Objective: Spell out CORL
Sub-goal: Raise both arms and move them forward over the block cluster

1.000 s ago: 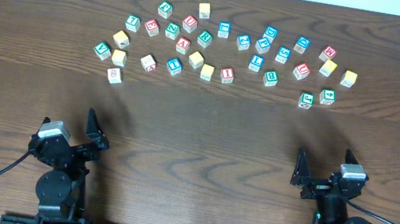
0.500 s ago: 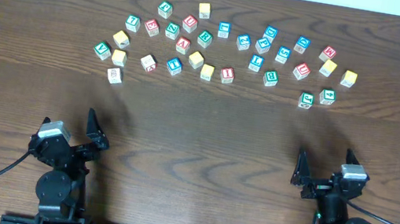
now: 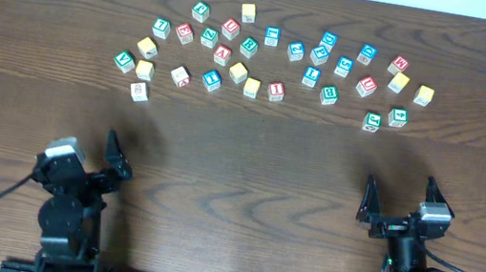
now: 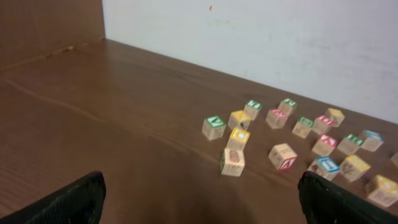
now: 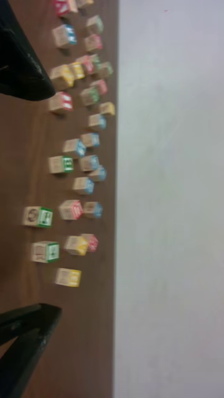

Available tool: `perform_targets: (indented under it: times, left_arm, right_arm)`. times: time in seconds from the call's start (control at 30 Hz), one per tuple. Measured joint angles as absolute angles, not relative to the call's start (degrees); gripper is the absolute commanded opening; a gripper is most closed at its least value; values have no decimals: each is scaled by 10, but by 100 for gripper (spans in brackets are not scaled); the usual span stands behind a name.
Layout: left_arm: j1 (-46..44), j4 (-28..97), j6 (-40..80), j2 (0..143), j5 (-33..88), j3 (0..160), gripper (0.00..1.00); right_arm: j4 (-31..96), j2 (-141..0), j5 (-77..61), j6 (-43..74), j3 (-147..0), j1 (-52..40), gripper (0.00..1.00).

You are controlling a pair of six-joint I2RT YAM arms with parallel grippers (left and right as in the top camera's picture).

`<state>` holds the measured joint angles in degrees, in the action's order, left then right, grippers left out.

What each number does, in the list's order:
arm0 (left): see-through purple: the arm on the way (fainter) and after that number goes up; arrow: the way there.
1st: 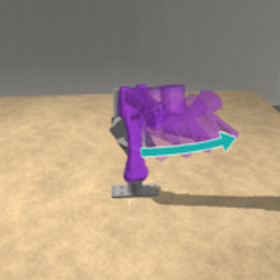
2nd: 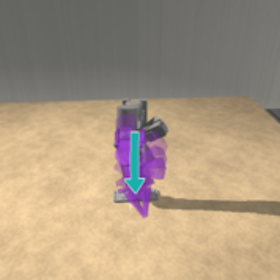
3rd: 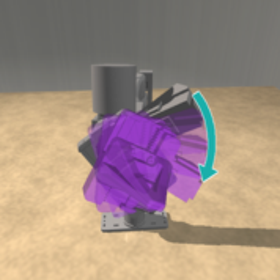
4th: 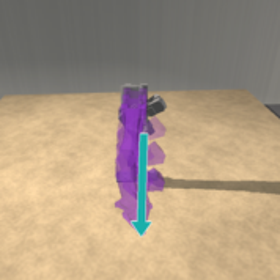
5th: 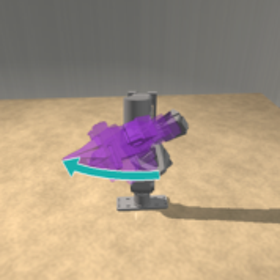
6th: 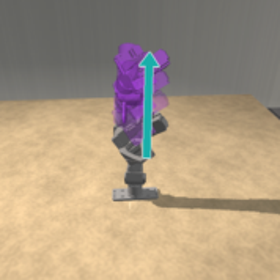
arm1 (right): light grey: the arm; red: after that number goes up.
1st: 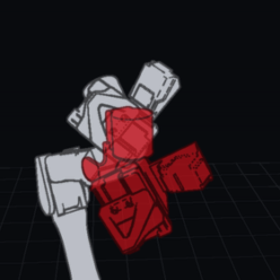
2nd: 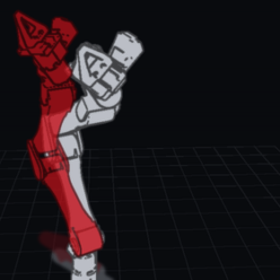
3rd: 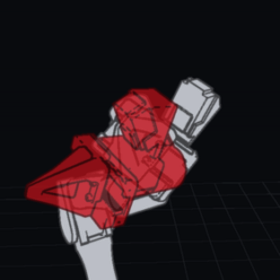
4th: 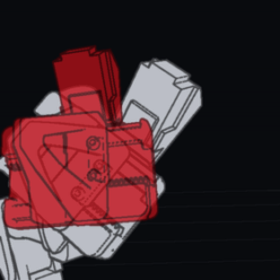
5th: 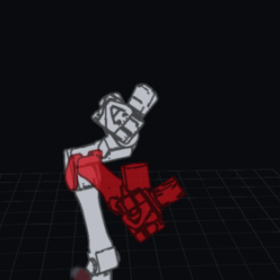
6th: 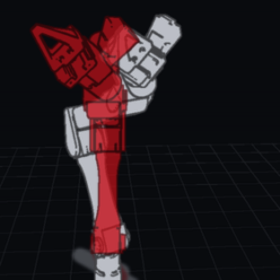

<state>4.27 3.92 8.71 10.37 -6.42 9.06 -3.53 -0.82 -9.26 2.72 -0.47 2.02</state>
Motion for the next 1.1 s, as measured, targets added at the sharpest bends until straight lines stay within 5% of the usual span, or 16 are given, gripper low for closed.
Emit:
perform_targets:
  times: [0.47, 1.1]
  left_arm:
    - [43, 111, 87, 401, -17, 378, 97]
    - [43, 423, 73, 691, 8, 787, 97]
  right_arm:
    - [10, -89, -93, 27, -118, 20, 99]
    - [251, -505, -176, 26, -499, 20, 99]
